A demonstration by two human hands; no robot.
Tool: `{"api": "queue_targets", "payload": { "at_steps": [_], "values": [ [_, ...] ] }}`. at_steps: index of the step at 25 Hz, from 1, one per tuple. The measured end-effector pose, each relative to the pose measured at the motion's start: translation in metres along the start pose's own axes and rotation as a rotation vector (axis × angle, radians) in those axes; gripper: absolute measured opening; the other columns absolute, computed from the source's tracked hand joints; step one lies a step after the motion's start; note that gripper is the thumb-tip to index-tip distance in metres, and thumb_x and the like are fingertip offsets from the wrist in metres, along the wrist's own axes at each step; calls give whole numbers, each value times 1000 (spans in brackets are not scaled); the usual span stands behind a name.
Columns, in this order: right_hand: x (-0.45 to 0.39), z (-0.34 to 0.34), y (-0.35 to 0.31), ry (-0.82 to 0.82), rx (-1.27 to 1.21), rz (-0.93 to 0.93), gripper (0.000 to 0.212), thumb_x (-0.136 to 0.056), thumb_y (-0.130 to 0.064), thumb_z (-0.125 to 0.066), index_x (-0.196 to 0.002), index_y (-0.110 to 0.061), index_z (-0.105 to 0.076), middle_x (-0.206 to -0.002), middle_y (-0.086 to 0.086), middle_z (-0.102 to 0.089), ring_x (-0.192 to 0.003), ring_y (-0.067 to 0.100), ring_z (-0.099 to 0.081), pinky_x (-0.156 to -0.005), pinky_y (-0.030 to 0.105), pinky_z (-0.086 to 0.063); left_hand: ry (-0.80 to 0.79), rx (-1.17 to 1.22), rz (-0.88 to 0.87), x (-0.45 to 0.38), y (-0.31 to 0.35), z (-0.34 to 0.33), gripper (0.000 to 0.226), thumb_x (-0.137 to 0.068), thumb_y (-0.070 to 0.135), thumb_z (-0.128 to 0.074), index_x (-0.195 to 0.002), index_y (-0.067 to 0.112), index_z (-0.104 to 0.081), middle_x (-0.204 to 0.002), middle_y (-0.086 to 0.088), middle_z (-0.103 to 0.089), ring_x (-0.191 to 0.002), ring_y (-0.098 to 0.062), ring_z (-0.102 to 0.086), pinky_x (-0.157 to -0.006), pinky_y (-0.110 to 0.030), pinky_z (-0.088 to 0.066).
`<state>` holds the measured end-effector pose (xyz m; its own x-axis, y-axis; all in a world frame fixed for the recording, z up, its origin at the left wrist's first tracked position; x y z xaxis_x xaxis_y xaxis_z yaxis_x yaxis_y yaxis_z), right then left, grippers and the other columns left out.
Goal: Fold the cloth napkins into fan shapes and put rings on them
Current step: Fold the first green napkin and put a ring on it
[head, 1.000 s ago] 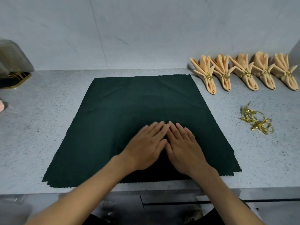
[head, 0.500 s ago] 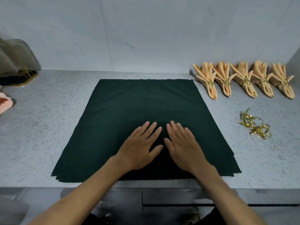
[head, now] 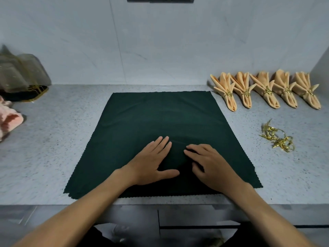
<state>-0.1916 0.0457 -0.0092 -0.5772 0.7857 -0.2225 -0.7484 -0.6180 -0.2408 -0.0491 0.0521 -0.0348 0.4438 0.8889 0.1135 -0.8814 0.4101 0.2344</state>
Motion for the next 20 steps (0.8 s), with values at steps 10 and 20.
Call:
{"api": "queue_targets", "payload": {
  "at_steps": [10, 20],
  "values": [
    [-4, 8, -4, 131, 52, -6, 45, -82, -31, -45, -115, -17, -72, -103, -6, -59, -88, 18, -54, -74, 32, -50, 313, -258, 69, 21, 41, 25, 55, -80, 38, -30, -127, 17, -51, -118, 1, -56, -95, -17, -55, -62, -32, -54],
    [-11, 14, 10, 152, -27, 10, 42, -82, -13, -48, -117, -20, -71, -94, -10, -66, -78, 16, -53, -72, 33, -47, 353, 208, 218, 11, 0, 41, 10, -87, 27, -64, -94, 24, -69, -100, 12, -64, -92, -12, -60, -79, -33, -51]
  ]
}}
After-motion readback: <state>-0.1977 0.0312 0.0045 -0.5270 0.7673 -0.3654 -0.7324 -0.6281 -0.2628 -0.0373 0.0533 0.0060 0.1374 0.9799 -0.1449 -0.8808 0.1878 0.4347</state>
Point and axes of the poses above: each hand's wrist, its own x-axis away from the middle knuckle, its own z-axis out of the back of the hand, y = z × x, the point moved 10 cm from there along -x, towards the middle knuckle
